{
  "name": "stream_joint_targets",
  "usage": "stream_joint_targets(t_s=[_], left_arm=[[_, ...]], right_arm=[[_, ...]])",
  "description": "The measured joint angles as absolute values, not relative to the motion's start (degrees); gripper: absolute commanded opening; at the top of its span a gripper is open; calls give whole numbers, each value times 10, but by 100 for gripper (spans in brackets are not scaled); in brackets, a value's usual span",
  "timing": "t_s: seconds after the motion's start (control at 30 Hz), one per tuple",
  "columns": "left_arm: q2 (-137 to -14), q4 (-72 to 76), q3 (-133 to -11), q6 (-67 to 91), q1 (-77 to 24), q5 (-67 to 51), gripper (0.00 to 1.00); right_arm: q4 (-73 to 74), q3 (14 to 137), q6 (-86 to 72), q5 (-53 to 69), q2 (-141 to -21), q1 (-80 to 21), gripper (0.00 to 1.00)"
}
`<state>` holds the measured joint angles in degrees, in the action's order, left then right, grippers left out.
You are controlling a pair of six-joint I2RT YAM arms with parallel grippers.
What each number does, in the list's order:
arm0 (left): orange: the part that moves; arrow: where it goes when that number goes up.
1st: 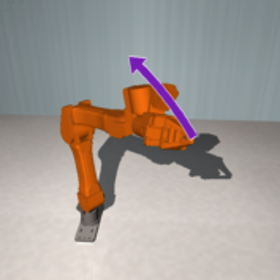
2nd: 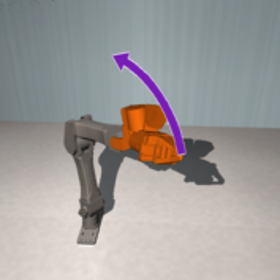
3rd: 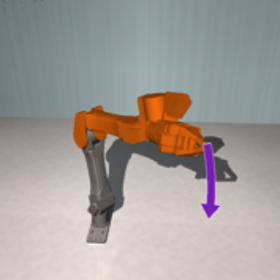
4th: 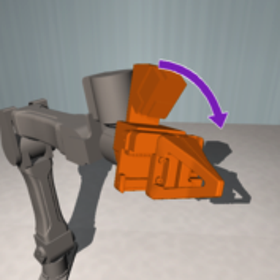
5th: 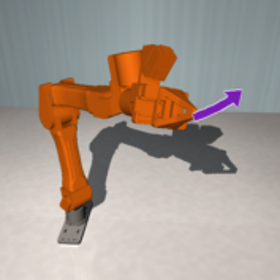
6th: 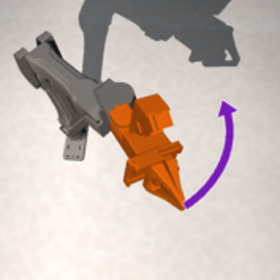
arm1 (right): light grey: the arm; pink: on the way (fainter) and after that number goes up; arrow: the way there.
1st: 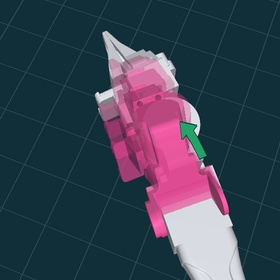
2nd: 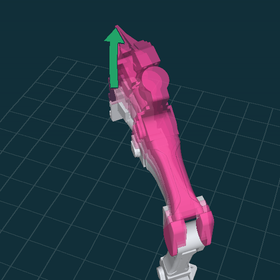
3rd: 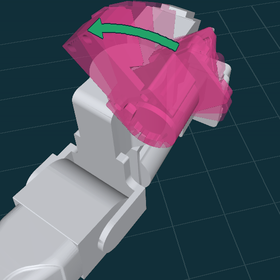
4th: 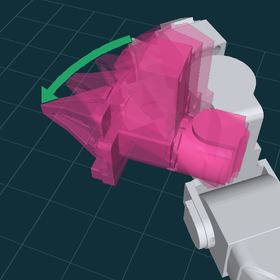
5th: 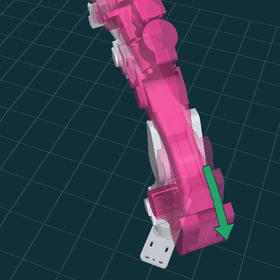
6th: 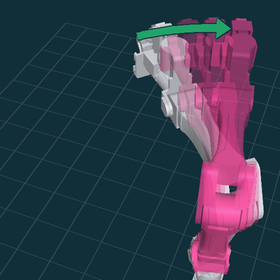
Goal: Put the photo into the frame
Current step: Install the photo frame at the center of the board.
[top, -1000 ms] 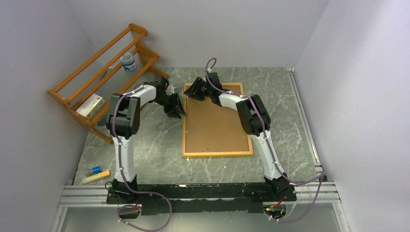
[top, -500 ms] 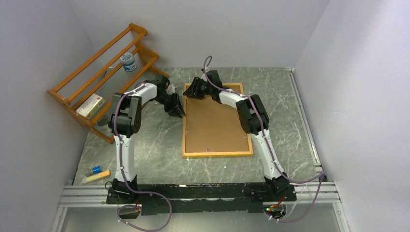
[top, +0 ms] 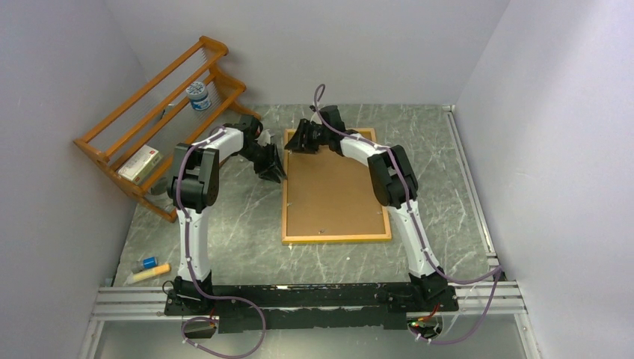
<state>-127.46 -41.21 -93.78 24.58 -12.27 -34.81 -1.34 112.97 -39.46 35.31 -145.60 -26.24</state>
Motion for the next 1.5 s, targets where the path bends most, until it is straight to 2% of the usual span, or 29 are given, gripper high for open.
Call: stream_joint_targets(t_s=[0.1, 0.23, 0.43, 0.53, 0.73, 0.87, 1.03, 1.5], left_arm=[[-1275, -415, -940, 244, -124, -343, 45], [-1273, -411, -940, 242, -125, -349, 52], [-1248, -391, -907, 236, -126, -346, 50], [-1226, -374, -870, 236, -125, -344, 48], [-1183, -340, -790, 253, -124, -351, 40], [-1162, -302, -739, 275, -124, -369, 30], [-1157, -262, -705, 297, -125, -422, 17], [-1157, -219, -684, 311, -151, -452, 7]], right_arm=[[0, 1085, -398, 336, -1419, -258, 54], [-3, 975, -407, 311, -1334, -239, 54], [-6, 862, -390, 295, -1212, -215, 46], [-23, 781, -377, 290, -1147, -227, 39], [-32, 660, -363, 260, -1094, -311, 34], [-48, 618, -371, 255, -1094, -373, 50], [-126, 574, -463, 252, -1094, -398, 52], [-178, 490, -728, 103, -1047, -444, 52]])
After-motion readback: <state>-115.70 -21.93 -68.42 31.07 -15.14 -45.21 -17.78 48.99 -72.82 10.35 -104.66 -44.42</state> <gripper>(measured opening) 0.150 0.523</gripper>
